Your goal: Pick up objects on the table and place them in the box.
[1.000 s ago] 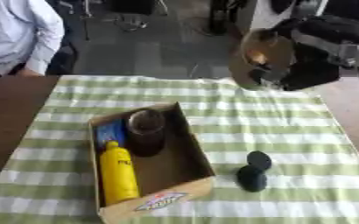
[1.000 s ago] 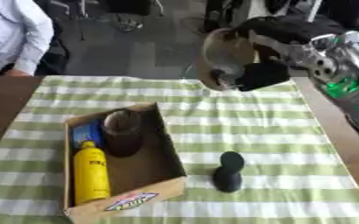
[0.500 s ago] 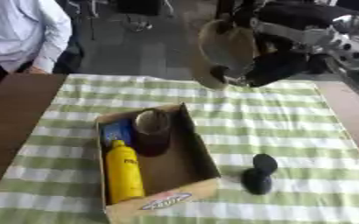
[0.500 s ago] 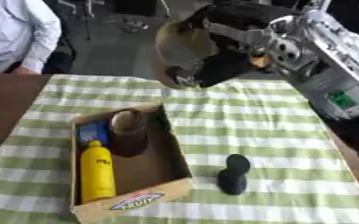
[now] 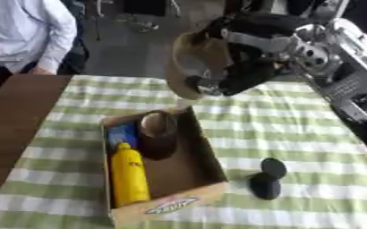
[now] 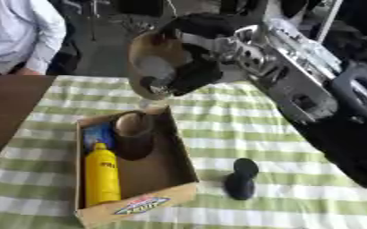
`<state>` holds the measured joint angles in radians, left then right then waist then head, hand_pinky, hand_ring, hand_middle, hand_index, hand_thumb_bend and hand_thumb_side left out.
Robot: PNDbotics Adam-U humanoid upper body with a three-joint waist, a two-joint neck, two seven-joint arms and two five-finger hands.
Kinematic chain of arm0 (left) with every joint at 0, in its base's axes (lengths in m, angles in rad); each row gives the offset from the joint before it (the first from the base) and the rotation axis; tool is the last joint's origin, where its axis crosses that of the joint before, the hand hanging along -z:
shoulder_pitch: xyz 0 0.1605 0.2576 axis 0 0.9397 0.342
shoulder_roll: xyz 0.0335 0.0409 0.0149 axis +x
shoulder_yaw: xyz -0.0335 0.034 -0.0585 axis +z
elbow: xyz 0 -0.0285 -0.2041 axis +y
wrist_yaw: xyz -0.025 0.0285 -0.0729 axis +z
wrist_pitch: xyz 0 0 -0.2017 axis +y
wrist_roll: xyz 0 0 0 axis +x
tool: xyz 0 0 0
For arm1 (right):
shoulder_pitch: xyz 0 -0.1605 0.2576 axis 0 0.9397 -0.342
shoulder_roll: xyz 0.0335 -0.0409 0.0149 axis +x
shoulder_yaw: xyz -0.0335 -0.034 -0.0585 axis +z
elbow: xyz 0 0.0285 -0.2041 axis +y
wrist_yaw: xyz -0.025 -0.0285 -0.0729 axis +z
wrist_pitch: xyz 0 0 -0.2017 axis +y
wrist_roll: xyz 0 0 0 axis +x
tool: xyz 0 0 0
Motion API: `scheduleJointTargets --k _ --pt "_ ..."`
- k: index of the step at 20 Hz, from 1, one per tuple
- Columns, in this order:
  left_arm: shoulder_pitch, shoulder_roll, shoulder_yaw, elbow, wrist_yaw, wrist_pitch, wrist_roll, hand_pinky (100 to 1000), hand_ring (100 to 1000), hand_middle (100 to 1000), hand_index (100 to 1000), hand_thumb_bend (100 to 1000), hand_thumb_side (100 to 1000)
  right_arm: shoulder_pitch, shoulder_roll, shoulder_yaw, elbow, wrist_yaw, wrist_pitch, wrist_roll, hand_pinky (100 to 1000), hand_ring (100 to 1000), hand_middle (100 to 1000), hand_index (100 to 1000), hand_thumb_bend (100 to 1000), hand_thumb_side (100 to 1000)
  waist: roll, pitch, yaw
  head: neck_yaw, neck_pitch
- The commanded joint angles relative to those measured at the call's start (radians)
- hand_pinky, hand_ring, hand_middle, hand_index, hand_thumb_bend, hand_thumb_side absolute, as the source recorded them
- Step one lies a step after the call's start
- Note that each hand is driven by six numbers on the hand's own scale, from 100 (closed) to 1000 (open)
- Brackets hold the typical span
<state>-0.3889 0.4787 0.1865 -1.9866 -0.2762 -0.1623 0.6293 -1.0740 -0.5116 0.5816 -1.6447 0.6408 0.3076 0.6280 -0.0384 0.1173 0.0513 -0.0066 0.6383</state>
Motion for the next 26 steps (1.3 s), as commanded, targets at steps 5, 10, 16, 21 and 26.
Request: scheduleJointTargets --k 5,10,16,21,26 --pt "-0.021 0.014 -0.001 -0.013 0.005 -0.001 -0.006 900 965 893 1000 100 973 -0.017 0.047 0.014 0.094 0.021 -0.031 -0.009 121 405 488 611 100 744 0.009 -0.012 0.01 -0.011 0.001" --pt "-0.024 0.012 -0.002 -0.013 0.007 -0.002 -0.007 901 964 893 1000 100 972 -0.006 0.076 0.029 0.15 0.018 -0.053 -0.012 126 410 489 609 100 742 0.009 -0.011 0.016 -0.015 0.003" --pt "-0.026 0.012 -0.001 -0.013 0.008 -0.003 -0.006 901 964 893 1000 100 973 0.005 0.091 0.057 0.211 0.013 -0.084 0.002 157 462 503 619 100 755 0.008 -0.01 0.017 -0.02 0.003" --pt "-0.027 0.012 -0.002 -0.013 0.009 -0.002 -0.006 902 964 893 1000 100 976 0.003 0.088 0.054 0.21 -0.016 -0.116 0.001 389 626 665 781 382 995 0.007 -0.011 0.014 -0.017 0.005" --pt "-0.027 0.013 -0.002 -0.013 0.01 -0.002 -0.006 902 964 893 1000 100 979 -0.005 0.077 0.054 0.18 -0.047 -0.148 0.012 563 719 745 850 476 1000 0.007 -0.011 0.01 -0.012 0.007"
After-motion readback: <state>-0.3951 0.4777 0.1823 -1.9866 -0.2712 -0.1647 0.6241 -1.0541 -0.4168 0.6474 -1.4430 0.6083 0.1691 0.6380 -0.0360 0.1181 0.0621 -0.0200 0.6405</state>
